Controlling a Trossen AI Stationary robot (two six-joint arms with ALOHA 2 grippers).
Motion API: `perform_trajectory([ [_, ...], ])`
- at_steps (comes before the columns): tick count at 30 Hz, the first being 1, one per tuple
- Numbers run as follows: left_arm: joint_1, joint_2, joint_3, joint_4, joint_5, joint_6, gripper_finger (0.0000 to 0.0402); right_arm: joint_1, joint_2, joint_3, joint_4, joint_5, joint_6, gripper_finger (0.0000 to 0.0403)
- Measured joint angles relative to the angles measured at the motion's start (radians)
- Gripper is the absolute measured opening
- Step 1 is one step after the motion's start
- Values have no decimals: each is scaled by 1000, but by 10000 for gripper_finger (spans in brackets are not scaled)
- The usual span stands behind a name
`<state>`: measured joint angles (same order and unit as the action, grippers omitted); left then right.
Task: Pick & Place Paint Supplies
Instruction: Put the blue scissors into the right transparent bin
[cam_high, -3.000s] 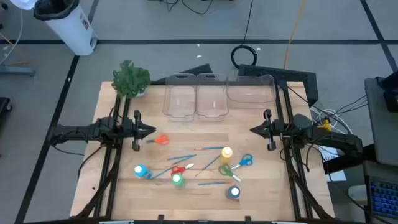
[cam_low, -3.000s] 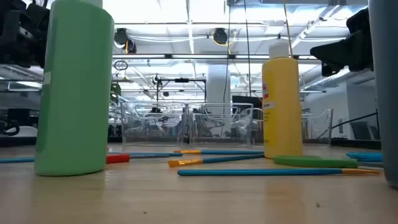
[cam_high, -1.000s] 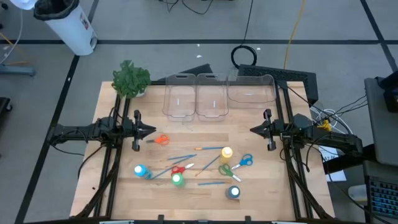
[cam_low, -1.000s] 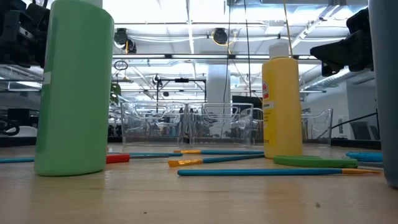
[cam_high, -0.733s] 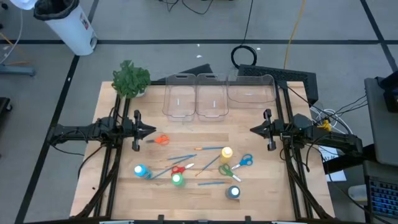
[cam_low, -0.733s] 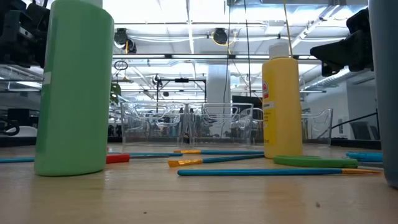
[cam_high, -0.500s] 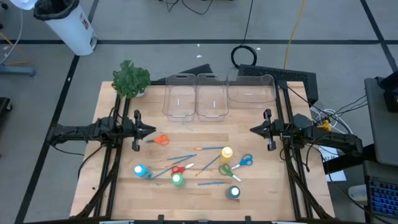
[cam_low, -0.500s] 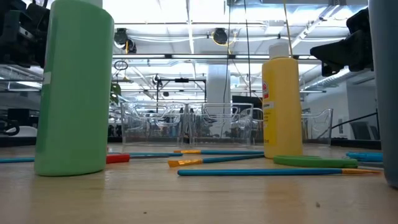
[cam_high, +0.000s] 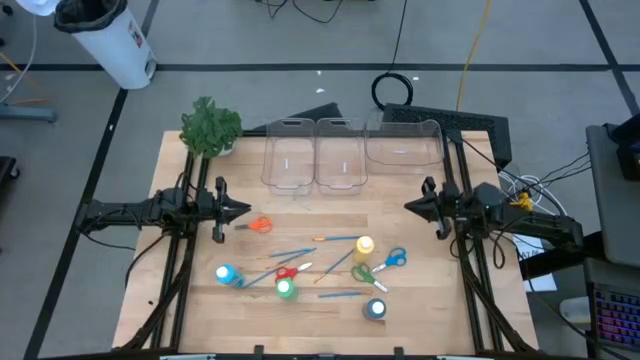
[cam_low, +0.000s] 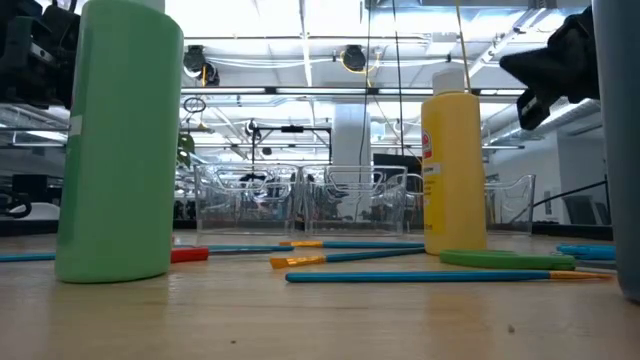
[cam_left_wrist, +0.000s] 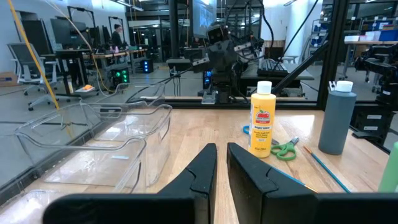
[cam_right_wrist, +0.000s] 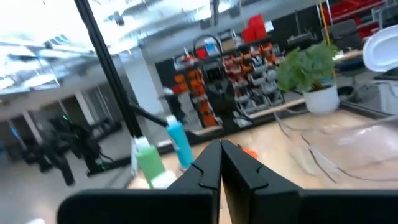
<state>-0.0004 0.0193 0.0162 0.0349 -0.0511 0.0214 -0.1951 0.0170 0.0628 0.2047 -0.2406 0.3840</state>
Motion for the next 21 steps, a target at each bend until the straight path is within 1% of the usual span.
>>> perform_trajectory([
  [5,0,0,0,0,0,0,47,0,0,0,-2,1,117,0],
  [7,0,0,0,0,0,0,47,0,0,0,1,4,126,0],
  [11,0,0,0,0,0,0,47,0,1,0,4,41,23,0],
  [15,0,0,0,0,0,0,47,0,15,0,0,152,-97,0],
  [18,0,0,0,0,0,0,47,0,45,-17,27,165,-151,0],
  [21,0,0,0,0,0,0,47,0,97,-51,134,165,-180,3],
])
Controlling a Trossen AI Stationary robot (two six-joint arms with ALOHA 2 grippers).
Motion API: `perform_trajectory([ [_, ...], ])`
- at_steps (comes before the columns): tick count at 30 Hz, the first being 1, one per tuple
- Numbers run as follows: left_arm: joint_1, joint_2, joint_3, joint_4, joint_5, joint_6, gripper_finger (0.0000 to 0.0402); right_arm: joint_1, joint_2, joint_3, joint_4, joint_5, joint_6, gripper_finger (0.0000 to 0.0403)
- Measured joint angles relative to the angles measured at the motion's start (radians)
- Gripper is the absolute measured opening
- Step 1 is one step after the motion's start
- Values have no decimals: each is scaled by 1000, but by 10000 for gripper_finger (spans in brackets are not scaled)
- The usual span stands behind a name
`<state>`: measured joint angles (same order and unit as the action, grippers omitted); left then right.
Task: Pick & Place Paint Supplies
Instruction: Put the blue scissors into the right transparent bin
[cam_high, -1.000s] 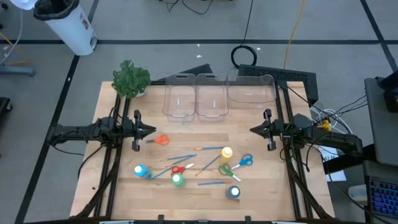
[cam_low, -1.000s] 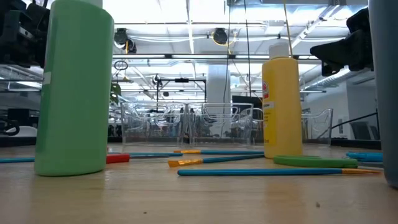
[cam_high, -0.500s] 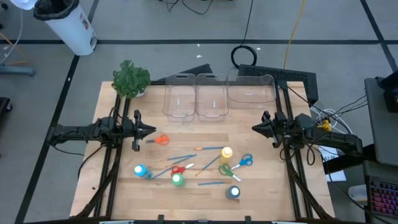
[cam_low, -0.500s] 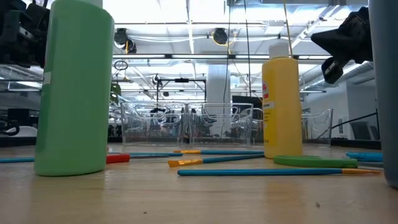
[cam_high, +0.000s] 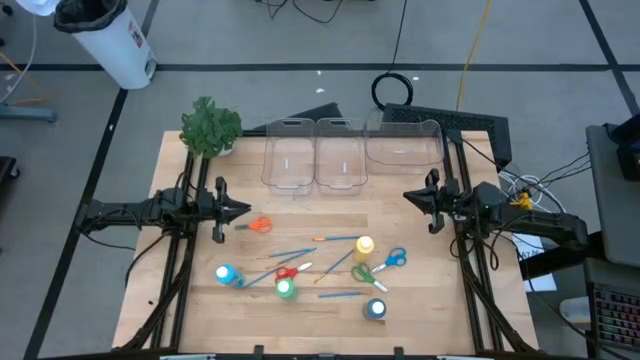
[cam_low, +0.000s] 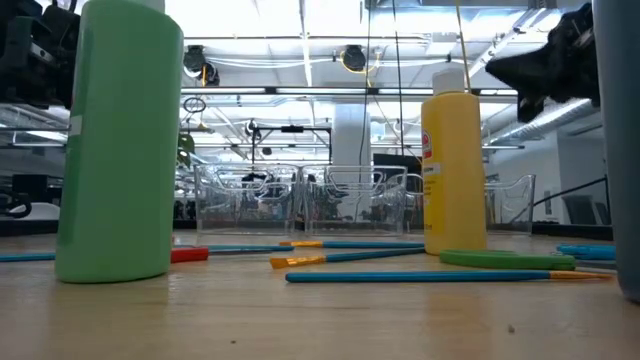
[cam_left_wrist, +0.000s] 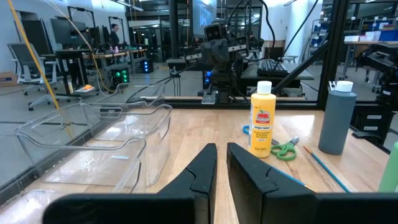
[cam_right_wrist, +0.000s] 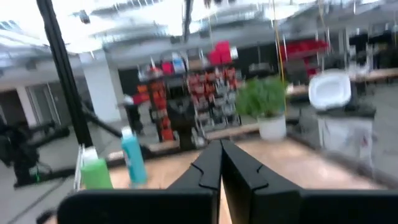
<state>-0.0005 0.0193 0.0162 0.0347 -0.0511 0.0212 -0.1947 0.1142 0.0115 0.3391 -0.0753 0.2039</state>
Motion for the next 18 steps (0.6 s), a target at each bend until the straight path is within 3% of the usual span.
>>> perform_trajectory([
  [4,0,0,0,0,0,0,47,0,106,2,84,-14,-2,42],
  [8,0,0,0,0,0,0,47,23,224,59,112,-78,19,123],
  [11,0,0,0,0,-1,0,47,79,344,171,-150,-73,-28,182],
  [13,0,0,0,1,-1,0,47,127,426,281,-324,-5,-63,205],
  [18,0,0,0,0,0,0,47,270,664,422,-651,106,-63,212],
])
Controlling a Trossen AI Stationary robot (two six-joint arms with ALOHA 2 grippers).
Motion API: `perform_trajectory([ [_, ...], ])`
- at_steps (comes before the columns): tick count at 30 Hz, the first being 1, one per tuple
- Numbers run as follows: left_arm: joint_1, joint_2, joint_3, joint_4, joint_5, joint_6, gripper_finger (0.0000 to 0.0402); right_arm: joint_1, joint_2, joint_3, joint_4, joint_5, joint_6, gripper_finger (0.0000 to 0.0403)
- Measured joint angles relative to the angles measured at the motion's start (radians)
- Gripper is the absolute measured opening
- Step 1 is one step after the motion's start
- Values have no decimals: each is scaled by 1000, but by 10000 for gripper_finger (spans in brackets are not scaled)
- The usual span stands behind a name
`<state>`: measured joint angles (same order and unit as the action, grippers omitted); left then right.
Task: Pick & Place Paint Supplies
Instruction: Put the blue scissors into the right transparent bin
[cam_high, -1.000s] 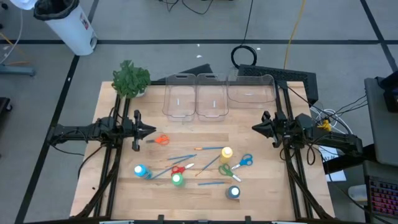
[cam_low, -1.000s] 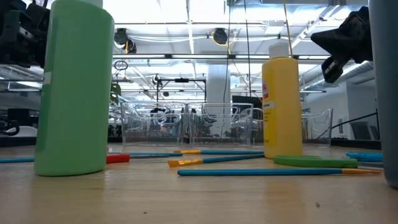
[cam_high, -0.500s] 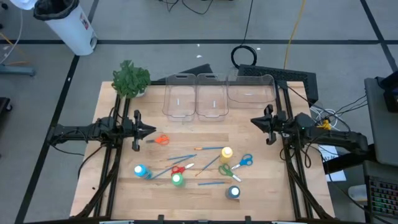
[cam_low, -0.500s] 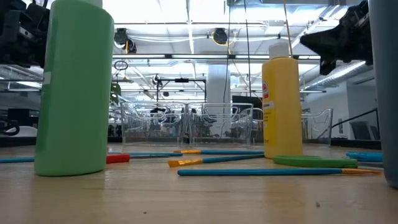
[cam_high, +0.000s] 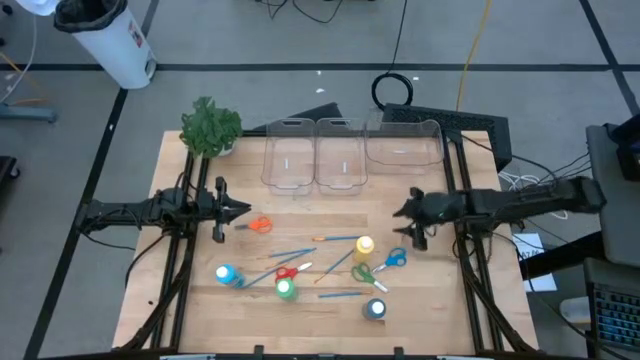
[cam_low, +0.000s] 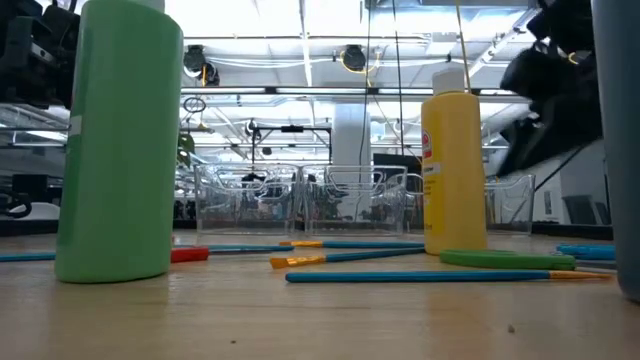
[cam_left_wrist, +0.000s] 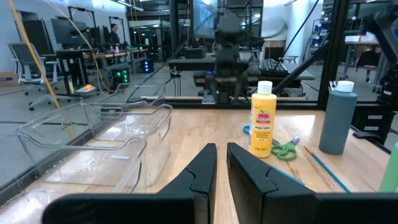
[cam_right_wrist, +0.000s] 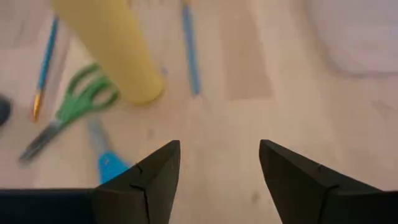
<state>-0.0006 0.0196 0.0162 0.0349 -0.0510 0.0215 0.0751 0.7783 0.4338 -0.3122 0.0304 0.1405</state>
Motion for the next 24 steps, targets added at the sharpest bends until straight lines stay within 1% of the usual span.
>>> perform_trajectory([
  [2,0,0,0,1,-1,0,47,53,73,27,13,8,15,205],
  [6,0,0,0,1,-1,0,47,139,212,19,-25,22,56,192],
  [9,0,0,0,1,-1,0,47,175,282,23,3,25,85,184],
  [12,0,0,0,1,-1,0,47,192,335,7,-7,25,102,177],
  [17,0,0,0,0,-1,0,47,195,379,-8,12,29,101,167],
  [21,0,0,0,0,-1,0,47,195,382,-22,10,36,82,155],
  [24,0,0,0,0,-1,0,47,195,376,-30,4,55,90,139],
])
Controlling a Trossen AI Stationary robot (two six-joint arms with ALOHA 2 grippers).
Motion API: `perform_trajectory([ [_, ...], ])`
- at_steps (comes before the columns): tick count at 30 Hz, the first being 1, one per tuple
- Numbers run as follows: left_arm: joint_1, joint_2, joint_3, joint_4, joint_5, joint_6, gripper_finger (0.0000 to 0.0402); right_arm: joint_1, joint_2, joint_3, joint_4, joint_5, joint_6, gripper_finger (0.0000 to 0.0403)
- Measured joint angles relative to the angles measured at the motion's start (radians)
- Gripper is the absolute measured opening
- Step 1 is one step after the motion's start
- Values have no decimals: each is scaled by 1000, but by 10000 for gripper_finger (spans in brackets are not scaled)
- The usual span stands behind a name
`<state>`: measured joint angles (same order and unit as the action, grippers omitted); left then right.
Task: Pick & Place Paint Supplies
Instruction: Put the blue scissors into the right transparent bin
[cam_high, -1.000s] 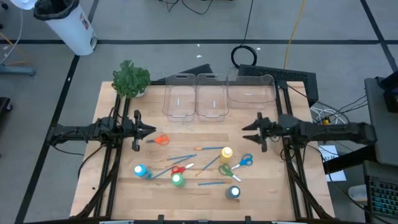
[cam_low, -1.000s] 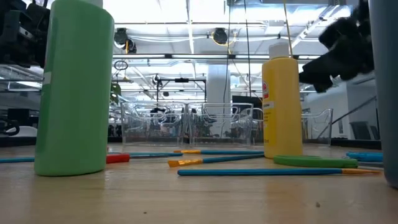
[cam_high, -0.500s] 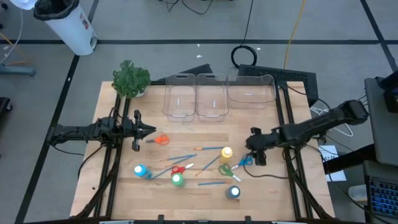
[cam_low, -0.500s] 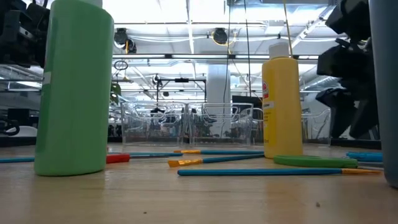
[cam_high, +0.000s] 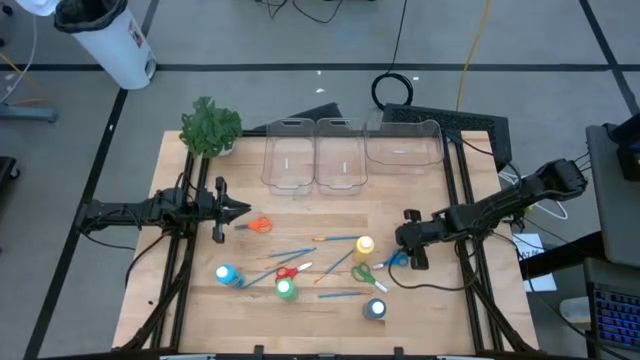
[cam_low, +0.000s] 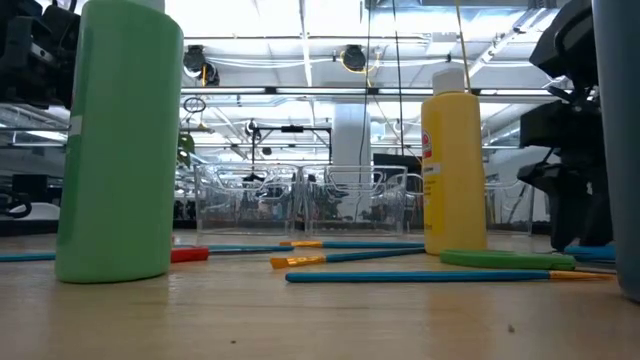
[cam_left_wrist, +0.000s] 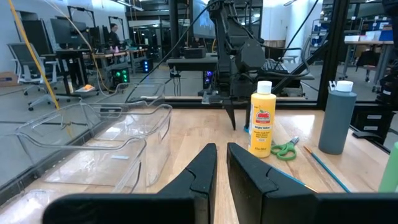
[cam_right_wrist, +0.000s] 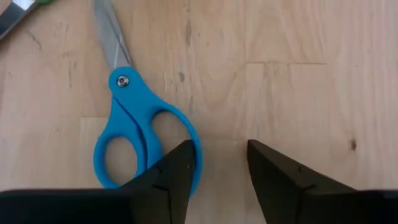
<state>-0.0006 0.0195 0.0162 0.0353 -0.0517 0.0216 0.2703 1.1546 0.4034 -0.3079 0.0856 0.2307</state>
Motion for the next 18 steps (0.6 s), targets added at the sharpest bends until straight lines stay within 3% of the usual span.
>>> perform_trajectory([
  [14,0,0,0,0,0,0,47,0,2,-27,-8,-3,46,14],
  [18,0,0,0,0,0,0,47,0,-5,-28,-10,-10,46,7],
])
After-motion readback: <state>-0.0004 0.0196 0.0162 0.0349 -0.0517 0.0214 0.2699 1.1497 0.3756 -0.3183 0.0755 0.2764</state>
